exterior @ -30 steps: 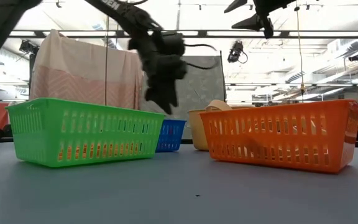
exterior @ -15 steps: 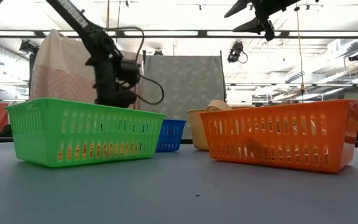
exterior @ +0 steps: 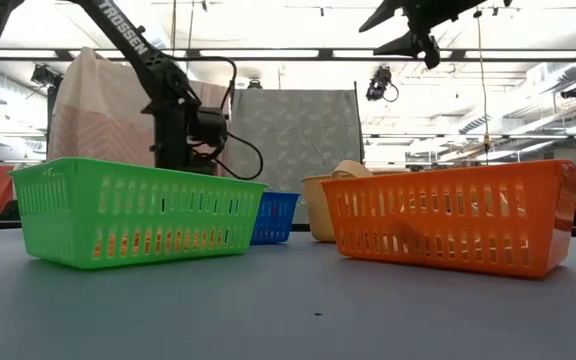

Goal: Sort rubber bands into baskets
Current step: Put the green rubber band into the yellow bin

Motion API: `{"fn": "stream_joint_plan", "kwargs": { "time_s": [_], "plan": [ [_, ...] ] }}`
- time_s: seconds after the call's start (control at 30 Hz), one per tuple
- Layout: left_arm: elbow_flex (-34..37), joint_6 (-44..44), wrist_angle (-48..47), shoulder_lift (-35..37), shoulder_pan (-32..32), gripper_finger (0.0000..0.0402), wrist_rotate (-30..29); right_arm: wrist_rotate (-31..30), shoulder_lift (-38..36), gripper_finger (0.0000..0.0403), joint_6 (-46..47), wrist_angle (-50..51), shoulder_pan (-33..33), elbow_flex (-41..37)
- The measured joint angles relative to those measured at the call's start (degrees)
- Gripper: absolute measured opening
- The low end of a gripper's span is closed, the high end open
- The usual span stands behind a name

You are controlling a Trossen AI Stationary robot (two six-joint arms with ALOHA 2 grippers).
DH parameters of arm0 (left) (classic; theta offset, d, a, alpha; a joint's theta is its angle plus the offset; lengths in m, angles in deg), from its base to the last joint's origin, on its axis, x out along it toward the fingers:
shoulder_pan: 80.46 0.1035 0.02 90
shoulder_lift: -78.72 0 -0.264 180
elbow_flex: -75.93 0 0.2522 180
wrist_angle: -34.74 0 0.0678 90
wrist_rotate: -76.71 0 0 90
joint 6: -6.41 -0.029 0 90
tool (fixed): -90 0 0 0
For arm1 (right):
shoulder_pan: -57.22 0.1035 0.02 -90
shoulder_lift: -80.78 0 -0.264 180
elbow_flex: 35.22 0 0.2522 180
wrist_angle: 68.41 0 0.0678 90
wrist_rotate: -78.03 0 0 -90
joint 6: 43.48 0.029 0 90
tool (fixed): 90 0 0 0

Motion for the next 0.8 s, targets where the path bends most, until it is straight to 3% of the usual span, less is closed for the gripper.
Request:
{"fn": "stream_joint_plan", "kwargs": {
  "time_s": [0.3, 0.47, 0.57, 0.7, 0.8],
  "plan": [
    [-0.31, 0.19, -0.66, -4.2, 0.0, 0.0231, 3.71, 0.02, 0.0, 0.0252, 0.02, -0.08, 0.11, 0.0],
    [-0.21, -0.43, 0.19, -4.35, 0.0, 0.0201, 4.34, 0.04, 0.0, 0.0252, 0.02, -0.07, 0.41, 0.0],
    [-0.2, -1.9, 0.43, -4.37, -0.02, 0.015, 4.63, 0.04, 0.0, 0.0252, 0.02, -0.09, 0.44, 0.0],
    [-0.15, -3.83, 1.33, -4.41, -0.15, 0.0036, 5.13, 0.77, 0.0, 0.0252, 0.09, -0.07, 0.44, 0.0],
    [-0.13, -4.38, 1.91, -3.9, -0.11, 0.0009, 5.29, 2.04, 0.0, 0.0252, 0.15, -0.07, 0.44, 0.0]
  ]
}}
